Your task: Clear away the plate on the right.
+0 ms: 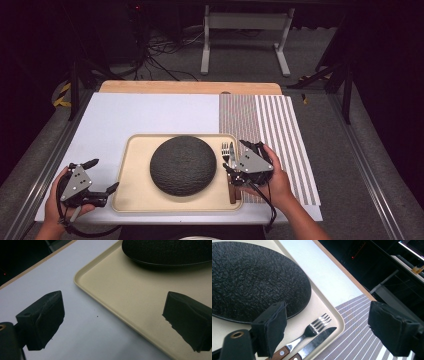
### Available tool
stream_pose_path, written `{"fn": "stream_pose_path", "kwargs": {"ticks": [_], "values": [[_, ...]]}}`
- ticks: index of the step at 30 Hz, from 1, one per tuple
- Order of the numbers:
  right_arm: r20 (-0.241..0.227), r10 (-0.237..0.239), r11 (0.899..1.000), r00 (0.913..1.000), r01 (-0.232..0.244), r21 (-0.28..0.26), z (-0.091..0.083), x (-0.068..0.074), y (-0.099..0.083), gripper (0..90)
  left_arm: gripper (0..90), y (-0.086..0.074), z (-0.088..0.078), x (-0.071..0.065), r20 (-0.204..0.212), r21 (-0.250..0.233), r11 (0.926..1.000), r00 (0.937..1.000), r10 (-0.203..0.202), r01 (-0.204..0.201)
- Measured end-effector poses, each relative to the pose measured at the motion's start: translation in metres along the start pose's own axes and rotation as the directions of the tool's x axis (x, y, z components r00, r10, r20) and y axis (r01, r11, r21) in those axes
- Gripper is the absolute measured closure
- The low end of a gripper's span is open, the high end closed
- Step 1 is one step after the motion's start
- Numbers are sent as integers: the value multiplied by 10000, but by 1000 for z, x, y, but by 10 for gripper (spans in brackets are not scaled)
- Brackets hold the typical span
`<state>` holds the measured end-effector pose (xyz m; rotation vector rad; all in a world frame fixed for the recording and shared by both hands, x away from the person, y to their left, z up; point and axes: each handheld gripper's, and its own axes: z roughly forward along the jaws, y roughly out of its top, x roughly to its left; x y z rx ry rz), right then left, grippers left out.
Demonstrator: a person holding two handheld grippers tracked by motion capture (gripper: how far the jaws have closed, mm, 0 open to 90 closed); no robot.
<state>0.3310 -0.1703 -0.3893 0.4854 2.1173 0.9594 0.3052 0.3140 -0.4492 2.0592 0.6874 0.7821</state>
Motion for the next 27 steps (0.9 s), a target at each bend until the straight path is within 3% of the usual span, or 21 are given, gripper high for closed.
{"fn": "stream_pose_path", "kwargs": {"ticks": [12, 21, 27], "values": [[48, 415, 9990, 9991, -416, 176, -9, -3, -16, 165, 46, 0, 1, 1, 22, -5, 10000, 10000, -1, 1], [198, 453, 9982, 9988, -460, 394, -16, -3, -32, 163, 46, 1, 3, 0, 58, 12, 10000, 10000, 7, -7], [300, 996, 9945, 9946, -1005, 303, -22, -6, -46, 139, 46, 1, 5, -1, 137, 76, 10000, 9999, 21, -22]]}}
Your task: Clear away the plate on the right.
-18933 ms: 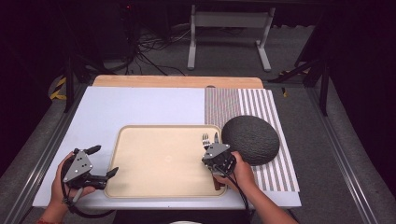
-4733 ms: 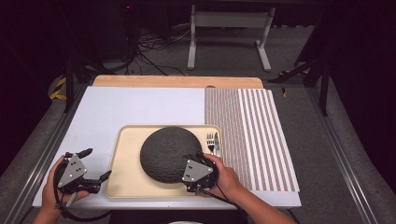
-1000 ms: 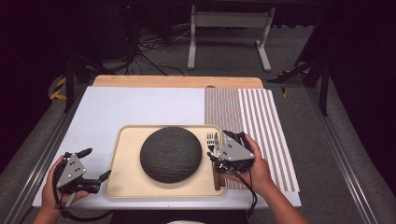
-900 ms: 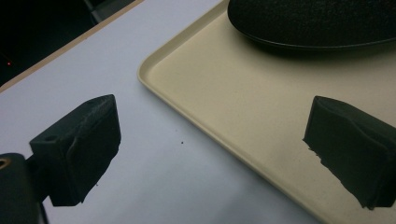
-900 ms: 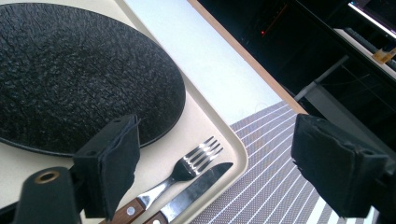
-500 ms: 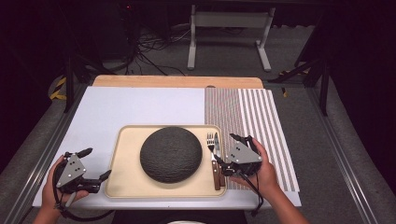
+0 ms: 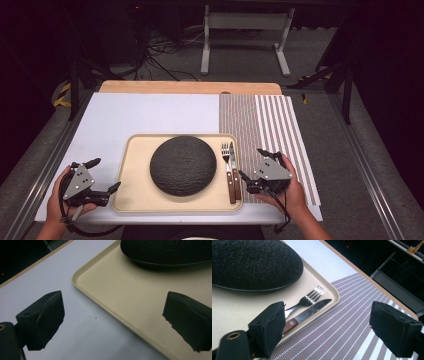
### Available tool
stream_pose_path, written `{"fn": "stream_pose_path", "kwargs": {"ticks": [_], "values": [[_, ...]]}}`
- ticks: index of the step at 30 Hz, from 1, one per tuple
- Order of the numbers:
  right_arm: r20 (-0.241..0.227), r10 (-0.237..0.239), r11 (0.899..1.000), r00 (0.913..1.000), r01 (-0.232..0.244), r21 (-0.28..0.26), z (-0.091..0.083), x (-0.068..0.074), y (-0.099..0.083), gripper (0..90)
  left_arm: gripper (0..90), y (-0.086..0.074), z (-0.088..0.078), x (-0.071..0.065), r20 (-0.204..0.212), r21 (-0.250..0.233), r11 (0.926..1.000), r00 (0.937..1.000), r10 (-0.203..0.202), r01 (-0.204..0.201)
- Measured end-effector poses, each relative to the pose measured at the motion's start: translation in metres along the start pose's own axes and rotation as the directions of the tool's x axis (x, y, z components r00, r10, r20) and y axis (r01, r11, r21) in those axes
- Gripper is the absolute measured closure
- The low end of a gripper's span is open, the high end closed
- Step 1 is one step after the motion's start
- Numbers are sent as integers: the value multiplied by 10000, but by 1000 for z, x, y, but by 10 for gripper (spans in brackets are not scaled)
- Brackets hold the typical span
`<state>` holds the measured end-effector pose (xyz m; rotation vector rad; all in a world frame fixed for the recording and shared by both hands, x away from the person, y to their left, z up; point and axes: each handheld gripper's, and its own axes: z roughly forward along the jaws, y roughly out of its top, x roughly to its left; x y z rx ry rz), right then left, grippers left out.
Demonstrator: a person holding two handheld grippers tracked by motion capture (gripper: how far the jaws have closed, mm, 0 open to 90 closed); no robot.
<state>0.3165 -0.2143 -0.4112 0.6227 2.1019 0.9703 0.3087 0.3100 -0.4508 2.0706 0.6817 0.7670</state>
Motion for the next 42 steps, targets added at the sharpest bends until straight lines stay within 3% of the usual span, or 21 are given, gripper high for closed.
{"fn": "stream_pose_path", "kwargs": {"ticks": [13, 23, 42], "values": [[234, 395, 9989, 9989, -400, 251, -6, -2, -22, 135, 46, 2, 1, -1, 47, 13, 9999, 9999, 118, -118], [171, 1516, 9884, 9883, -1515, -42, -16, -10, -45, 124, 45, 3, 3, 0, 74, -47, 10000, 10000, 64, -63], [-25, 1133, 9934, 9936, -1134, -190, -14, -2, -46, 122, 44, 4, 4, -2, 57, 46, 9997, 9997, 247, -248]]}}
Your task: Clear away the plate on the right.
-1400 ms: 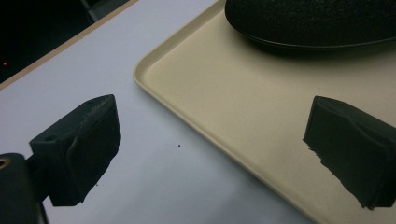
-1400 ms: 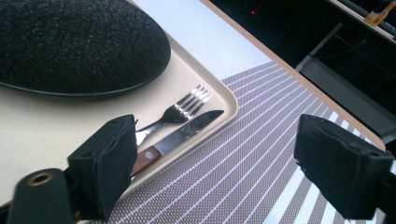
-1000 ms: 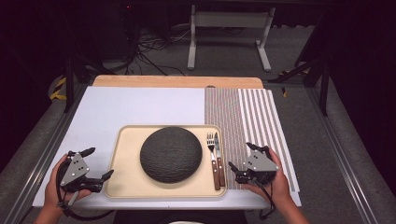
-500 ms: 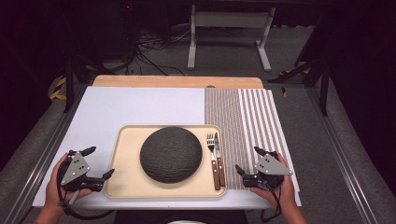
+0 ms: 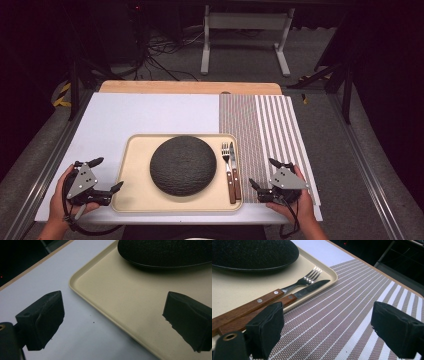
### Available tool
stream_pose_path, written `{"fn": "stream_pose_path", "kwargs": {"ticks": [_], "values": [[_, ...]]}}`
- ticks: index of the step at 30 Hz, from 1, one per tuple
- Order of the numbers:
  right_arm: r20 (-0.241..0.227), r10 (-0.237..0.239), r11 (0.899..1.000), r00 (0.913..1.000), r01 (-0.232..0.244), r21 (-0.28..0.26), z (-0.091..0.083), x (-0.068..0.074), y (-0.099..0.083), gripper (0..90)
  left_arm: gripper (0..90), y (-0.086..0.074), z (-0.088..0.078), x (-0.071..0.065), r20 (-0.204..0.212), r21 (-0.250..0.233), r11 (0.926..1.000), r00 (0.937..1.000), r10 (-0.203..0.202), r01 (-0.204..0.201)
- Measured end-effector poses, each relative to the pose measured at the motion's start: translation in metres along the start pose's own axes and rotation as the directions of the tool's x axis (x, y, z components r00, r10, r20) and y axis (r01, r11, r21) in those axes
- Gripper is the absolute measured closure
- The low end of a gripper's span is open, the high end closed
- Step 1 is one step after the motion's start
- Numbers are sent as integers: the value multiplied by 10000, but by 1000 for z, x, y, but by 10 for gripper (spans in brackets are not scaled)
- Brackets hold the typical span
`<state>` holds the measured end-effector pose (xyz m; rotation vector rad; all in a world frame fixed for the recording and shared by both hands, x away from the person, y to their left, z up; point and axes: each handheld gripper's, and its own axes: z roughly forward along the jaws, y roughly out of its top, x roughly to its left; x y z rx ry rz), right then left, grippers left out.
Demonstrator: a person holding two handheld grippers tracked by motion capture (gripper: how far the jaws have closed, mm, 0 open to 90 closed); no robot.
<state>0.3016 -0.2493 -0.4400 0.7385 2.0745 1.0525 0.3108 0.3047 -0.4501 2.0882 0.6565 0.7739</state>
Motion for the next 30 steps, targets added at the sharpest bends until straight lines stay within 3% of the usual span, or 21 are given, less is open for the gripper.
{"fn": "stream_pose_path", "kwargs": {"ticks": [11, 16, 30], "values": [[295, 33, 9999, 9996, -30, -99, -6, 1, 2, 122, 44, 0, 1, 0, 45, -20, 10000, 10000, 18, -18], [244, 77, 9999, 9997, -74, -115, -5, 0, 1, 122, 43, 0, 2, 0, 98, -86, 9998, 9998, -155, 156], [297, 194, 9998, 9994, -195, 15, -3, 0, 0, 131, 44, 3, 8, 1, 196, -34, 9999, 9997, -157, 158]]}}
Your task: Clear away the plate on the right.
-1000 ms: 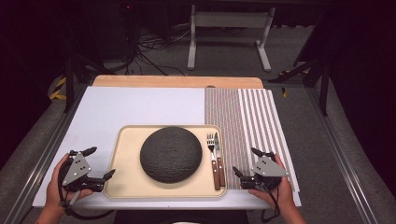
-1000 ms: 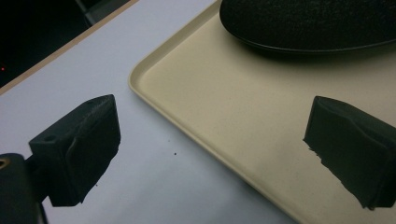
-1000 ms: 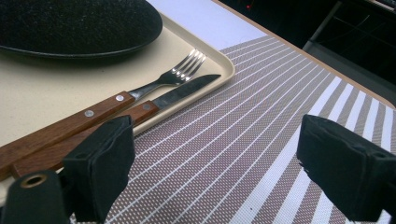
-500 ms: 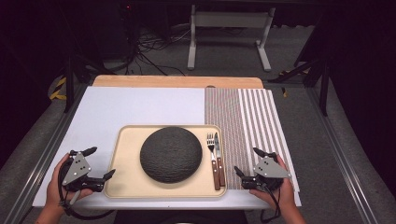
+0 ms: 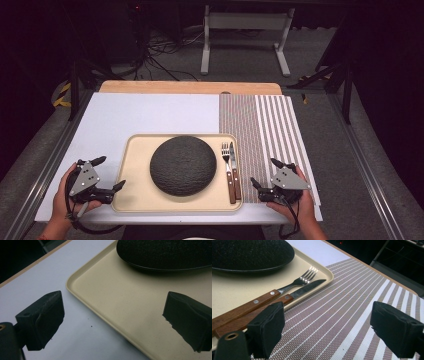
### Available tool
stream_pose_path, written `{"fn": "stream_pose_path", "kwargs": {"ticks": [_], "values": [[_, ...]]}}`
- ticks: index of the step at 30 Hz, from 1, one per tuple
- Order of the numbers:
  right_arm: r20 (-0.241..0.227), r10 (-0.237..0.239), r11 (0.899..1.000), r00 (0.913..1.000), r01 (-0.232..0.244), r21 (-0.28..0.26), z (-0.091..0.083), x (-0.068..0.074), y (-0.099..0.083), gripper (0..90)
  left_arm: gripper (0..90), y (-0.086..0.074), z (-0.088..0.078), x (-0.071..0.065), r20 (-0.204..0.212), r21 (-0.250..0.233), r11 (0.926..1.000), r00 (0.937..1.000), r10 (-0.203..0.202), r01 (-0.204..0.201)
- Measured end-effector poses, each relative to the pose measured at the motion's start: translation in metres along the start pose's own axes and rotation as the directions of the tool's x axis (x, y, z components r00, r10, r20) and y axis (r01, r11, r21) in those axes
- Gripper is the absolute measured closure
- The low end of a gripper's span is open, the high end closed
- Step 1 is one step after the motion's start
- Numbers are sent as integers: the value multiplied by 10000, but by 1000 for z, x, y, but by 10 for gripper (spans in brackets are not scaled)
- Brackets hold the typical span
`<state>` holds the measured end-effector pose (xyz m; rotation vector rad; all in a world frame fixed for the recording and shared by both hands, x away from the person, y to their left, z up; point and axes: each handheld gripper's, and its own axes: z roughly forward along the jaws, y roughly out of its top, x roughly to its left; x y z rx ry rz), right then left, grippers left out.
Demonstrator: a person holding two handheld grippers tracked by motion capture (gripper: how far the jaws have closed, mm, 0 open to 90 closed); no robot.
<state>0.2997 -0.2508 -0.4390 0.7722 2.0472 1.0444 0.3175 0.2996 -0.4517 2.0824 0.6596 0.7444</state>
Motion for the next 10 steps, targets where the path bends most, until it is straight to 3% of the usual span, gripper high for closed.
{"fn": "stream_pose_path", "kwargs": {"ticks": [2, 10], "values": [[-4, -4, 10000, 10000, 4, -5, 0, 0, 0, 130, 44, 0, 1, 0, 0, 53, 9999, 9999, 123, -123], [44, 54, 9999, 10000, -54, 101, 1, 0, 0, 130, 44, -1, -2, 3, -66, -113, 9999, 9999, -107, 106]]}}
